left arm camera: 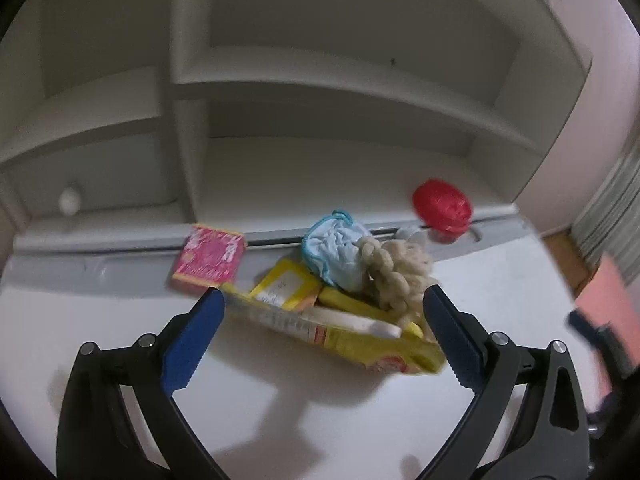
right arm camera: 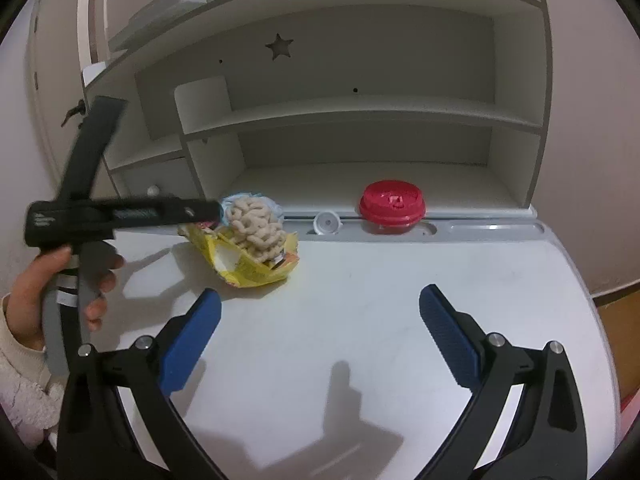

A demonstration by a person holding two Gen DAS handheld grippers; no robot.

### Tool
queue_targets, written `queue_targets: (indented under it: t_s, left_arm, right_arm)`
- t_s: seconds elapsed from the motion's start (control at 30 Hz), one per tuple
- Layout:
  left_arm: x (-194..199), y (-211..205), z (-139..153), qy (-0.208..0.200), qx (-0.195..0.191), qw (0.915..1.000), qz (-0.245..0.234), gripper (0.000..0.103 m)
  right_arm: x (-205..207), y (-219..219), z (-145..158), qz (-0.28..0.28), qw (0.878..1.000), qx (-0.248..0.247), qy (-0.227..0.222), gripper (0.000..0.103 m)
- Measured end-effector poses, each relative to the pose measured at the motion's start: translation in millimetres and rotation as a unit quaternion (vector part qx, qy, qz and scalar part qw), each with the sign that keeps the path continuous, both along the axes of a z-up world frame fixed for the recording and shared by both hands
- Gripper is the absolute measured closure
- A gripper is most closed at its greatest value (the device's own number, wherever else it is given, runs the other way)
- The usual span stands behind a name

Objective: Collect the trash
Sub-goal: 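Swing both open tools back over the desk, then grasp the puffed snack cluster with the right tool while the left tool reaches toward the blue cloth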

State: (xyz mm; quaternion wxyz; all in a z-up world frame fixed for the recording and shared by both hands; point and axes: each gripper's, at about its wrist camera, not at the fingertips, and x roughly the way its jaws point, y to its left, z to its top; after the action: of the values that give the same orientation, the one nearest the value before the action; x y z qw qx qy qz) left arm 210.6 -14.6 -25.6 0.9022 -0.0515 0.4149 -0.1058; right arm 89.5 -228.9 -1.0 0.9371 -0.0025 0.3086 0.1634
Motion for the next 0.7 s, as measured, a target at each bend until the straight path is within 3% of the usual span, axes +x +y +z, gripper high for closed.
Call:
queue_targets:
  t_s: [0.1, 0.23, 0.43, 0.53, 0.67, 0.7]
  left_arm:
    - [-0.9, 7.8, -8.7, -0.008, -0.005, 0.9999, 0.008, 0.007]
    - [5.8, 18.7, -16.6, 0.009, -0.004, 0.9999, 0.004, 0.007]
    - [10.2, 33.1, -20.2, 0.028, -0.021, 0.9994, 0.002, 0.007]
    - [8.4, 30.5, -20.1, 0.03, 0.008, 0.9995, -0.005, 0.007]
    - [6.7, 35.9, -15.3, 0.043, 0.006, 0.9988, -0.022, 0.007]
    - [6.2, 37.2, -15.0, 0.045, 0.011, 0.9986, -0.027, 0.007]
  right_arm:
    - [16.9, 3.8, 11.3, 0.005, 1.0, -0.007, -0.012, 0.007]
    - [50.6, 18.0, 19.2, 0.024, 1.0, 0.013, -0.008, 0.007]
    - [92.0, 53.8, -1.8, 0.077, 0.994, 0.055, 0.062, 0.008]
    - [102.9, 60.1, -12.3, 0.092, 0.989, 0.065, 0.096, 0.013]
    - [105.9, 65.0, -11.3, 0.104, 0.988, 0.058, 0.1, 0.018]
    - [108.0, 68.0, -12.2, 0.108, 0.987, 0.056, 0.104, 0.023]
